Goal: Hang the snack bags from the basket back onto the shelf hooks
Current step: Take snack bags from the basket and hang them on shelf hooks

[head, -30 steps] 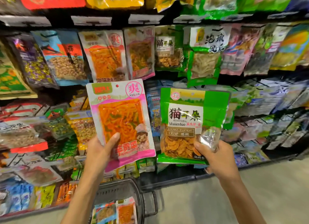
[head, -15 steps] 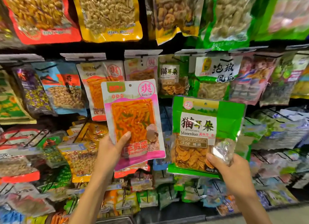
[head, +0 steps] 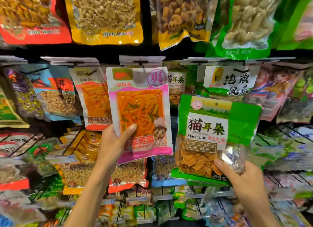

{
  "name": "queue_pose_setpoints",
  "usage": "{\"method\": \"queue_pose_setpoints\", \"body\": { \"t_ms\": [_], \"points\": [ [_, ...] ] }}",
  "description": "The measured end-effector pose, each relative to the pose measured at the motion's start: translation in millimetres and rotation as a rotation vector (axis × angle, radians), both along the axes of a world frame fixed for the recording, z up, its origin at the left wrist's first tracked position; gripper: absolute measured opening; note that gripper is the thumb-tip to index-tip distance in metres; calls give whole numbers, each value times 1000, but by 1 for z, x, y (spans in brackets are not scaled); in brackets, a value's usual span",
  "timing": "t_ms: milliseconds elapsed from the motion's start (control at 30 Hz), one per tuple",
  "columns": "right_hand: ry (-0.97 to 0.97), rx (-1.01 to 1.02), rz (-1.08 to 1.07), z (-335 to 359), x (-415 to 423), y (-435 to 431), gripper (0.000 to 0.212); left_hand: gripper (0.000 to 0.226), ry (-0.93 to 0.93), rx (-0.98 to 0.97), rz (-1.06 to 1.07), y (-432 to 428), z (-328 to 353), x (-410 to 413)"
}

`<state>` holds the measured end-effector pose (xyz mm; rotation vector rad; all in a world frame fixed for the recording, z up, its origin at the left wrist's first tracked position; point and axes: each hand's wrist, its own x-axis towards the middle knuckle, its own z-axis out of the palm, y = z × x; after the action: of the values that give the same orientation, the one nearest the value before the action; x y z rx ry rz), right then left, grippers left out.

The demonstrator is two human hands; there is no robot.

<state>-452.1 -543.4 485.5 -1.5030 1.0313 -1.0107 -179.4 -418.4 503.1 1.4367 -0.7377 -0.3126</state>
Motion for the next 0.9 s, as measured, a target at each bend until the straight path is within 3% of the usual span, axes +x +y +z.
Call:
{"method": "queue_pose_setpoints", "body": {
  "t_ms": [200,367,600,900],
  "points": [
    [-10,-24,19,12,8,-16,12,22,-4,-5,-6,-12,4,3],
    [-37,-24,-10,21,12,-19,33,20,5,-20,-1,-16,2,4],
    [-33,-54,41,13,15,-25,12,18,19,-43,-7,-16,2,6],
    [-57,-128,96,16,21,-29,10,20,37,-32,-24,-27,-1,13]
  ]
}}
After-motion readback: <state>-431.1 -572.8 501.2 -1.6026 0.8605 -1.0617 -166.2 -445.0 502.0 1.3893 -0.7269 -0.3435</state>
